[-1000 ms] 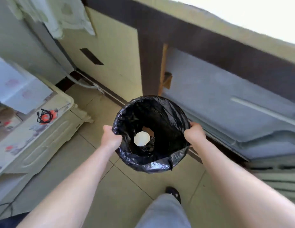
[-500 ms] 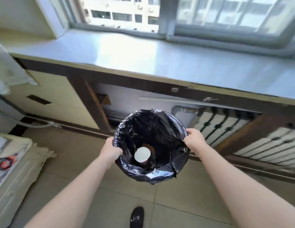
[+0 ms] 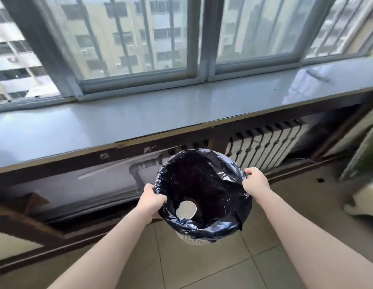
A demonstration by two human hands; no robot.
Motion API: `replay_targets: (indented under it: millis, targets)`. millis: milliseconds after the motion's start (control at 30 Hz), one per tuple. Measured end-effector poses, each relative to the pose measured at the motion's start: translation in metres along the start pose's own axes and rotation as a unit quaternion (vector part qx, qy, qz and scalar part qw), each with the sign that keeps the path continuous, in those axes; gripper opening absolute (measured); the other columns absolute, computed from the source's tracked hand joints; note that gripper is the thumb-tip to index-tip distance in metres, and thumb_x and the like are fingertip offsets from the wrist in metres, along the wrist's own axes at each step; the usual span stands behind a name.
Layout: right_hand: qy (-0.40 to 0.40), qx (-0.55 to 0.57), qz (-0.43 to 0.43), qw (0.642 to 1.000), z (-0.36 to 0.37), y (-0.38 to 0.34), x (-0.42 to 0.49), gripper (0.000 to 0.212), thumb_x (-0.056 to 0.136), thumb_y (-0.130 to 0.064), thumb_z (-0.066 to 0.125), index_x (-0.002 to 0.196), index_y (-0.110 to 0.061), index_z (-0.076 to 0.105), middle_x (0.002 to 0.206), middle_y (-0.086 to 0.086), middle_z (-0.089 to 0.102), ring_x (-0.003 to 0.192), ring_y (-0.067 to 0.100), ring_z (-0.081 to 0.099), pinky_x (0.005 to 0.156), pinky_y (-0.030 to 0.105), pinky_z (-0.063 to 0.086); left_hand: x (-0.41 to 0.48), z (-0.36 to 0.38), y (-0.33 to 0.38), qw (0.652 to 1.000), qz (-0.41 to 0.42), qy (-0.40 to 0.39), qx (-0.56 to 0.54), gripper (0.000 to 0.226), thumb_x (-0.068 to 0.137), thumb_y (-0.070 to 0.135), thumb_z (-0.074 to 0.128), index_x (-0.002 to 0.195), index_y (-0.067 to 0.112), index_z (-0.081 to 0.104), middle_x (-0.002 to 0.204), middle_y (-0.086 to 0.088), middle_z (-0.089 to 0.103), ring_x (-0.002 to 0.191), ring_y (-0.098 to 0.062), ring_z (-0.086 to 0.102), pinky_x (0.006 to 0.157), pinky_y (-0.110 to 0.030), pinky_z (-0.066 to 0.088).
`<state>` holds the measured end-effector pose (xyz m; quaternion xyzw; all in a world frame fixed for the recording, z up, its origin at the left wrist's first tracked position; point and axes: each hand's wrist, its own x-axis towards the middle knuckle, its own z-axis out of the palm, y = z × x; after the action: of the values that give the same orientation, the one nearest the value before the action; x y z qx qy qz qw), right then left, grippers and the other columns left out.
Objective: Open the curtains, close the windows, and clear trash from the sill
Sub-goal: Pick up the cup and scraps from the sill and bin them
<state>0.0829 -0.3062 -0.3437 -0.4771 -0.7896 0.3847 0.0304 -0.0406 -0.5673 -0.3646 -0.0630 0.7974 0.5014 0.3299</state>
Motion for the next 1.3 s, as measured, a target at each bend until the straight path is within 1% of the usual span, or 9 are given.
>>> replay_targets:
  millis: [67,200,300,433,567,700,833,1067,1300]
  targets:
    - [0.024,0.017,0.022,0.999,-0.032,0.02,0.022,0.045,0.081,0.0,0.048,0.125,-0.008,0.051,0.12,0.016,0.062,0.112,0.031,0.055,0.088,0.029,0.041,0.01,0.044,0.026,1.0,0.003,-0.025,0.011,0.034,0.075,-0.006,0.048,0.102,0.011,0.036,0.09,-0.016,0.052,0.068,-0.027,0.058,0.045,-0.036,0.054]
    - [0.041,0.031,0.038,0.998,-0.094,0.055,0.075,0.047,0.078,-0.001,0.047,0.124,-0.008,0.051,0.119,0.016,0.061,0.109,0.033,0.056,0.092,0.035,0.046,0.032,0.13,0.074,0.998,0.016,-0.056,0.04,0.028,0.073,-0.008,0.049,0.092,0.009,0.038,0.09,-0.017,0.051,0.074,-0.033,0.059,0.046,-0.04,0.055]
    - [0.039,0.015,0.033,0.999,-0.14,0.076,0.117,0.041,0.077,-0.005,0.049,0.117,-0.011,0.055,0.112,0.015,0.064,0.1,0.033,0.06,0.083,0.033,0.048,0.049,0.195,0.108,0.996,0.024,-0.053,0.064,0.026,0.072,-0.008,0.049,0.082,0.012,0.035,0.087,-0.018,0.049,0.069,-0.033,0.057,0.035,-0.032,0.048]
    - [0.032,-0.042,0.042,0.998,-0.2,0.096,0.169,0.038,0.081,-0.013,0.054,0.119,-0.014,0.055,0.12,0.011,0.06,0.11,0.029,0.055,0.086,0.029,0.042,0.064,0.274,0.153,0.995,0.038,-0.066,0.07,0.027,0.071,-0.009,0.049,0.089,0.007,0.035,0.087,-0.016,0.046,0.071,-0.032,0.055,0.036,-0.033,0.048]
    - [0.059,-0.054,0.054,0.995,-0.256,0.114,0.221,0.037,0.081,-0.016,0.052,0.118,-0.017,0.056,0.122,0.009,0.059,0.112,0.031,0.053,0.098,0.041,0.043,0.071,0.35,0.191,0.988,0.058,-0.088,0.117,0.03,0.072,-0.005,0.049,0.098,0.003,0.037,0.089,-0.017,0.049,0.077,-0.035,0.058,0.046,-0.04,0.054]
    - [0.082,-0.047,0.043,0.995,-0.305,0.13,0.278,0.039,0.083,-0.017,0.052,0.123,-0.017,0.055,0.129,0.008,0.057,0.117,0.029,0.051,0.101,0.04,0.041,0.084,0.419,0.22,0.974,0.069,-0.107,0.189,0.03,0.076,-0.001,0.048,0.102,0.003,0.036,0.082,-0.014,0.049,0.065,-0.024,0.052,0.033,-0.023,0.04]
    - [0.105,-0.042,0.038,0.993,-0.348,0.147,0.342,0.041,0.084,-0.015,0.05,0.125,-0.016,0.054,0.132,0.008,0.056,0.119,0.027,0.051,0.102,0.036,0.04,0.113,0.493,0.25,0.969,0.062,-0.129,0.2,0.029,0.077,-0.003,0.046,0.102,0.004,0.034,0.079,-0.012,0.046,0.062,-0.023,0.05,0.032,-0.022,0.039]
    - [0.077,-0.121,-0.026,0.989,-0.408,0.14,0.441,0.044,0.088,-0.012,0.044,0.131,-0.02,0.05,0.141,0.007,0.043,0.129,0.03,0.036,0.107,0.046,0.034,0.141,0.573,0.286,0.972,0.017,-0.137,0.189,0.044,0.071,-0.004,0.045,0.11,0.008,0.029,0.091,-0.016,0.048,0.078,-0.033,0.058,0.056,-0.047,0.058]
    - [-0.026,-0.248,-0.108,0.962,-0.438,0.105,0.553,0.049,0.09,-0.018,0.038,0.139,-0.025,0.038,0.148,0.001,0.028,0.132,0.028,0.025,0.102,0.047,0.03,0.159,0.634,0.301,0.974,-0.016,-0.113,0.197,0.034,0.076,-0.001,0.047,0.106,0.012,0.035,0.087,-0.01,0.05,0.074,-0.025,0.057,0.041,-0.03,0.049]
